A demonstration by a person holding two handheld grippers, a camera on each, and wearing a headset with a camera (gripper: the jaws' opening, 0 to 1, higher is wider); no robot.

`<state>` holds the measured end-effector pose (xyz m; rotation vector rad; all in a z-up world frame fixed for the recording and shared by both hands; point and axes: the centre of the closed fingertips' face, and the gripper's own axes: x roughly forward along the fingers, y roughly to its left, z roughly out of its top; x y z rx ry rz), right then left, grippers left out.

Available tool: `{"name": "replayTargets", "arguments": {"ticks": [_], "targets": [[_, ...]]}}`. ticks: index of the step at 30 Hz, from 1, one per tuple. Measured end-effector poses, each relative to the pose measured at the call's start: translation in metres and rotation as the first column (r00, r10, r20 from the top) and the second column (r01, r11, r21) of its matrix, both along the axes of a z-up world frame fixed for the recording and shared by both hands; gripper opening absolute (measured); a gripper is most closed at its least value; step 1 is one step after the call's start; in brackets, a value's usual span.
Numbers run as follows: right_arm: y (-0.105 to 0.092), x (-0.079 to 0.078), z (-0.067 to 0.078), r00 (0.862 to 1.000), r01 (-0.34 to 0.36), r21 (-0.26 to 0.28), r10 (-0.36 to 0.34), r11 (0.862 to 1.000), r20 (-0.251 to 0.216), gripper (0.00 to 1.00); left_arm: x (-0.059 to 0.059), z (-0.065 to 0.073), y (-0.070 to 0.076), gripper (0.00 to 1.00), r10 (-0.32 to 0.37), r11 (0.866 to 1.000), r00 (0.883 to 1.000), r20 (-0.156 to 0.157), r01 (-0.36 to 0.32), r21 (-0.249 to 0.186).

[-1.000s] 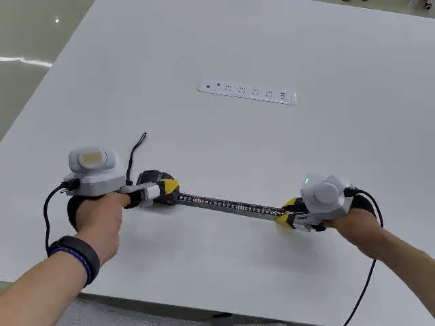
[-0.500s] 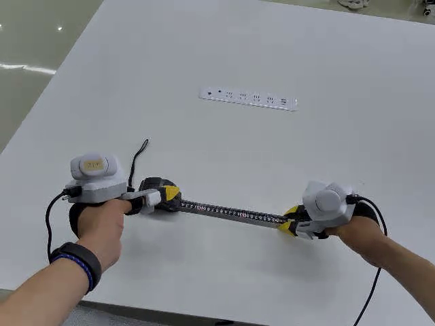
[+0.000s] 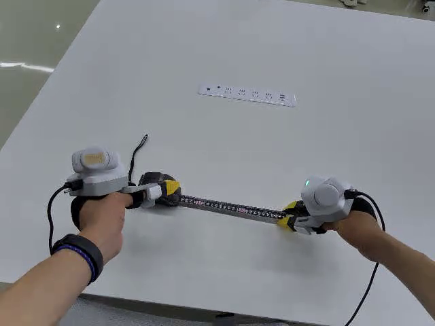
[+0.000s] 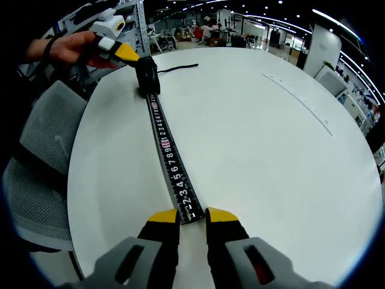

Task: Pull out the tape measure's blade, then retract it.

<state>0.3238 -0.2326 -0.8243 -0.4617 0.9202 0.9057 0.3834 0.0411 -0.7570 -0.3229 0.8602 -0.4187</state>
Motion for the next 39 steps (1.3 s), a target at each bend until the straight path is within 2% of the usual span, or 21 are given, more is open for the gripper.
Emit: {"name": "replayTargets", "arguments": {"ticks": [6, 12, 18, 23, 26, 31, 34, 37, 39], "targets": [[0.001, -0.001, 0.000, 1.000, -0.001, -0.004, 0.001, 1.000, 0.004, 0.17, 0.000, 0.001, -0.004, 0.66, 0.004, 1.000, 1.000, 0.005, -0.004, -0.013], [0.002, -0.001, 0.000, 1.000, -0.017, 0.000, 0.017, 1.000, 0.010, 0.20, -0.002, -0.003, -0.004, 0.66, 0.004, 1.000, 1.000, -0.001, -0.004, 0.000], [0.003, -0.002, 0.000, 0.999, -0.051, -0.004, 0.051, 0.999, 0.019, 0.19, -0.005, -0.010, -0.006, 0.66, 0.005, 0.999, 1.000, -0.011, -0.005, 0.032], [0.004, -0.004, -0.001, 0.998, -0.064, -0.001, 0.064, 0.998, 0.021, 0.16, 0.001, -0.014, -0.007, 0.67, 0.051, 0.997, 0.999, -0.006, -0.051, 0.056], [0.004, -0.003, -0.001, 0.998, -0.058, 0.001, 0.058, 0.998, 0.020, 0.16, 0.001, -0.020, -0.008, 0.67, 0.069, 0.993, 0.997, -0.026, -0.066, 0.098], [0.004, -0.004, -0.001, 0.998, -0.054, -0.001, 0.054, 0.999, 0.019, 0.16, 0.005, -0.029, -0.008, 0.68, 0.139, 0.979, 0.989, -0.041, -0.131, 0.158], [0.004, -0.004, 0.000, 0.998, -0.052, 0.000, 0.052, 0.999, 0.019, 0.16, 0.006, -0.032, -0.007, 0.68, 0.151, 0.972, 0.987, -0.047, -0.140, 0.190], [0.004, -0.004, 0.000, 0.998, -0.052, 0.001, 0.052, 0.999, 0.019, 0.16, 0.006, -0.032, -0.006, 0.67, 0.173, 0.965, 0.984, -0.045, -0.160, 0.207], [0.004, -0.004, 0.000, 0.998, -0.053, 0.001, 0.053, 0.999, 0.020, 0.16, 0.006, -0.033, -0.002, 0.62, 0.173, 0.961, 0.984, -0.038, -0.160, 0.227]]}}
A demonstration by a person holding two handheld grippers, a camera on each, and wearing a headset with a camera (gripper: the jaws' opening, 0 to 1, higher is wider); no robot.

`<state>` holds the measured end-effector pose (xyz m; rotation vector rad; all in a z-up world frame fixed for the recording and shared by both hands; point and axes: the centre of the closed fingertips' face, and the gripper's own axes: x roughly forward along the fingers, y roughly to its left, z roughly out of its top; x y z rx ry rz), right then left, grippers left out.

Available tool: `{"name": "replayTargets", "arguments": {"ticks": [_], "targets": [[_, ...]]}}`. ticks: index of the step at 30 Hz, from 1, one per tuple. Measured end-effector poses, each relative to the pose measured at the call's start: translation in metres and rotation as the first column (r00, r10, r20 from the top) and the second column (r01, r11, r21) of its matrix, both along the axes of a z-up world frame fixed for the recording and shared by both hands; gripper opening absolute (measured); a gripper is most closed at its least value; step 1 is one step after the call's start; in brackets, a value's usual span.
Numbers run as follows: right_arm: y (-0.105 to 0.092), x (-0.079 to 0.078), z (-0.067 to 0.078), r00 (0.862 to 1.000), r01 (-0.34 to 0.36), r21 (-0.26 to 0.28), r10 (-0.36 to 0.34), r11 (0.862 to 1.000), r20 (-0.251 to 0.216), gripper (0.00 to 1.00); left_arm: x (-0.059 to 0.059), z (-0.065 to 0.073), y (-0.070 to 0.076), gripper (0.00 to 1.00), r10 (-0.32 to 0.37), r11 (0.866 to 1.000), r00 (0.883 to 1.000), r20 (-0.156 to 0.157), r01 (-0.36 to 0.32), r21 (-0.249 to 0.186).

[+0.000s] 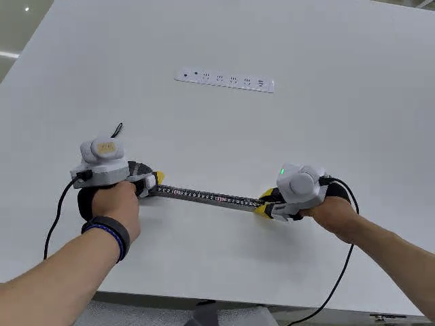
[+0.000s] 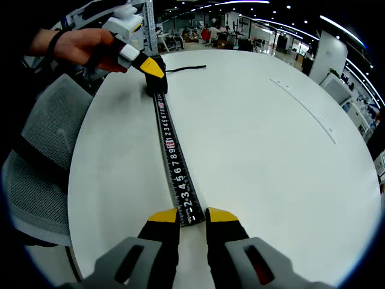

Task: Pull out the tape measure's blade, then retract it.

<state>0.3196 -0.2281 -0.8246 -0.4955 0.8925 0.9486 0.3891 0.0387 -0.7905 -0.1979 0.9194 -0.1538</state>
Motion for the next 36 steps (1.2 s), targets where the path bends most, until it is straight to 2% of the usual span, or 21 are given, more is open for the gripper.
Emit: {"name": "replayTargets", "arguments": {"ticks": [7, 8, 14, 17, 36], "targets": [[0.000, 0.000, 0.000, 1.000, 0.003, 0.003, -0.003, 1.000, -0.001, 0.16, 0.000, -0.001, 0.001, 0.62, -0.001, 1.000, 1.000, 0.003, 0.001, 0.013], [-0.001, 0.000, 0.000, 1.000, 0.008, 0.009, -0.008, 1.000, 0.004, 0.16, -0.001, -0.001, 0.001, 0.62, 0.000, 0.999, 1.000, 0.012, 0.000, 0.043], [0.002, -0.004, 0.001, 1.000, -0.015, -0.010, 0.016, 1.000, 0.025, 0.15, 0.000, -0.001, 0.003, 0.60, -0.025, 0.997, 1.000, 0.013, 0.024, 0.074], [0.007, -0.008, 0.001, 0.999, -0.042, -0.013, 0.042, 0.999, 0.025, 0.15, 0.000, -0.001, 0.003, 0.60, -0.037, 0.996, 0.999, 0.026, 0.035, 0.080], [0.039, -0.004, 0.001, 0.995, -0.089, 0.000, 0.089, 0.996, 0.048, 0.15, 0.000, -0.001, 0.004, 0.60, -0.050, 0.996, 0.998, 0.029, 0.048, 0.071]]}}
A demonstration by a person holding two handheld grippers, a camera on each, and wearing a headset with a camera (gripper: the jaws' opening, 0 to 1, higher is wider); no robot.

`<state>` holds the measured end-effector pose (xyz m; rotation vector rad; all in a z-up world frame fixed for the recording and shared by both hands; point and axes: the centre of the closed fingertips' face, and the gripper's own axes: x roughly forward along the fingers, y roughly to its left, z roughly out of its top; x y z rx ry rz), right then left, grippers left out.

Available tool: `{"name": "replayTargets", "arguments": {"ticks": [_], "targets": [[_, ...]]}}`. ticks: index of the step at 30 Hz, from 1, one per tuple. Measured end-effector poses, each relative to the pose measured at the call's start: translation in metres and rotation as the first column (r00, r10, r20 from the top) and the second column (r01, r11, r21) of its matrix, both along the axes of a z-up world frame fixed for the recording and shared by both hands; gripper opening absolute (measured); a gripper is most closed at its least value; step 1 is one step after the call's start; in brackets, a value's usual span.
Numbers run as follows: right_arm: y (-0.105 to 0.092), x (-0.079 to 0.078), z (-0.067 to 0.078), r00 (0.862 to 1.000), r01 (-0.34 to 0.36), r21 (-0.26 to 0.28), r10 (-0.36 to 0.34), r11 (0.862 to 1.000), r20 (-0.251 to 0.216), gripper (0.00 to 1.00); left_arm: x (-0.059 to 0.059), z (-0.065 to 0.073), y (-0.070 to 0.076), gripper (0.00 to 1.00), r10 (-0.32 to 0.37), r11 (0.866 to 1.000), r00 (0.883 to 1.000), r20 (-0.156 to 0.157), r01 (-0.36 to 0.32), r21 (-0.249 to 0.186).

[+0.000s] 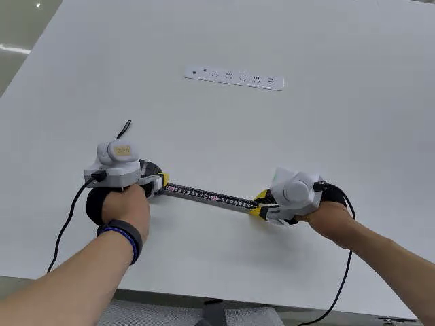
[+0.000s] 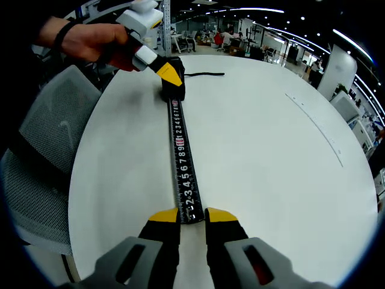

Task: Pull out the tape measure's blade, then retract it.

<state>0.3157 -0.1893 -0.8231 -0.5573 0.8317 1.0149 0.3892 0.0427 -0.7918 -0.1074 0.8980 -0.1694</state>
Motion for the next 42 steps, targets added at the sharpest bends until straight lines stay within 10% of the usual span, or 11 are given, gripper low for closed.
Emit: {"name": "replayTargets", "arguments": {"ticks": [42], "targets": [[0.032, 0.006, 0.000, 0.999, -0.040, 0.010, 0.040, 0.999, 0.001, 0.15, -0.002, 0.001, 0.001, 0.59, -0.012, 0.999, 1.000, 0.006, 0.012, -0.045]]}}
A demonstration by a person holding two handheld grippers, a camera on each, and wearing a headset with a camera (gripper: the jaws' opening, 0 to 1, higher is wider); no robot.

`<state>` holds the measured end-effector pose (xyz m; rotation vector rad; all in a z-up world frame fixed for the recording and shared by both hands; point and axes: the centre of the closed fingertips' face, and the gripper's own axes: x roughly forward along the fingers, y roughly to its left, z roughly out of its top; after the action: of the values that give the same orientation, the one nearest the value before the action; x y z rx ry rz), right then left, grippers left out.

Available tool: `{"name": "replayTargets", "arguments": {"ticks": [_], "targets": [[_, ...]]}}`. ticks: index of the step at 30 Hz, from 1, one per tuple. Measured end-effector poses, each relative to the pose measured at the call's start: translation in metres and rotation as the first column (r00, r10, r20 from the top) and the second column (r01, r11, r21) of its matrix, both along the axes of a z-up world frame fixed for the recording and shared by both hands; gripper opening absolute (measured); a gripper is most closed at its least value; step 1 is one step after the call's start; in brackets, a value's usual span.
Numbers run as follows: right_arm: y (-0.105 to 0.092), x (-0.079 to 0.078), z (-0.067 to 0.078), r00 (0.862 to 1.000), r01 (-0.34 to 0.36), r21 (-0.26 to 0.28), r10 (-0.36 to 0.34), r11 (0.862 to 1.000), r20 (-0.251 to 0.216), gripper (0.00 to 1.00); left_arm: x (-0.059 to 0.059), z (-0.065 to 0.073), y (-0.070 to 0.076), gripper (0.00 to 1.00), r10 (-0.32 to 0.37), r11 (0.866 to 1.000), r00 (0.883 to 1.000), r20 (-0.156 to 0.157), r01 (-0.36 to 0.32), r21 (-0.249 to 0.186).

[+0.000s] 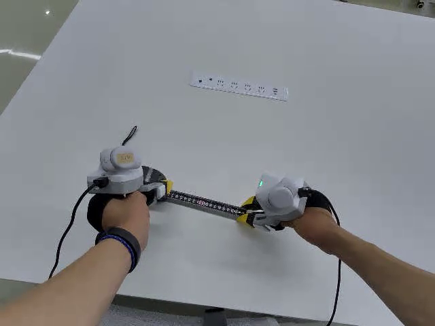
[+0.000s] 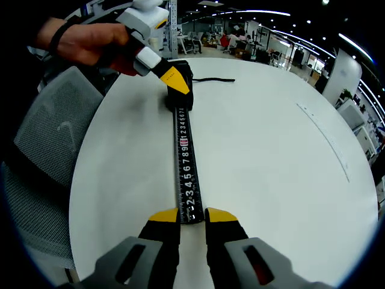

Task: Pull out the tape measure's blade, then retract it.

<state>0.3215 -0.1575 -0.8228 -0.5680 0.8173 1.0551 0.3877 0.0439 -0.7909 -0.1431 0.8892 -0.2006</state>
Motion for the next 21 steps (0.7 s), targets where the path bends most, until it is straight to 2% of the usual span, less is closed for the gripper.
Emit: {"name": "replayTargets", "arguments": {"ticks": [14, 18, 19, 21], "targets": [[0.0049, 0.0073, -0.0005, 1.000, -0.005, -0.010, 0.005, 1.000, 0.005, 0.15, 0.0019, 0.0011, -0.0006, 0.59, 0.007, 1.000, 1.000, -0.005, -0.007, -0.016], [0.0060, 0.0066, -0.0008, 1.000, -0.007, -0.006, 0.007, 1.000, 0.004, 0.15, 0.0024, 0.0010, -0.0012, 0.60, 0.008, 1.000, 1.000, 0.010, -0.008, -0.012], [0.0068, 0.0062, -0.0007, 1.000, -0.004, 0.000, 0.004, 1.000, 0.001, 0.15, 0.0034, 0.0012, -0.0026, 0.61, -0.012, 1.000, 1.000, 0.018, 0.012, 0.007], [0.0068, 0.0059, -0.0008, 1.000, -0.003, 0.000, 0.003, 1.000, 0.002, 0.15, 0.0036, 0.0009, -0.0021, 0.62, 0.003, 1.000, 1.000, 0.019, -0.003, -0.004]]}}
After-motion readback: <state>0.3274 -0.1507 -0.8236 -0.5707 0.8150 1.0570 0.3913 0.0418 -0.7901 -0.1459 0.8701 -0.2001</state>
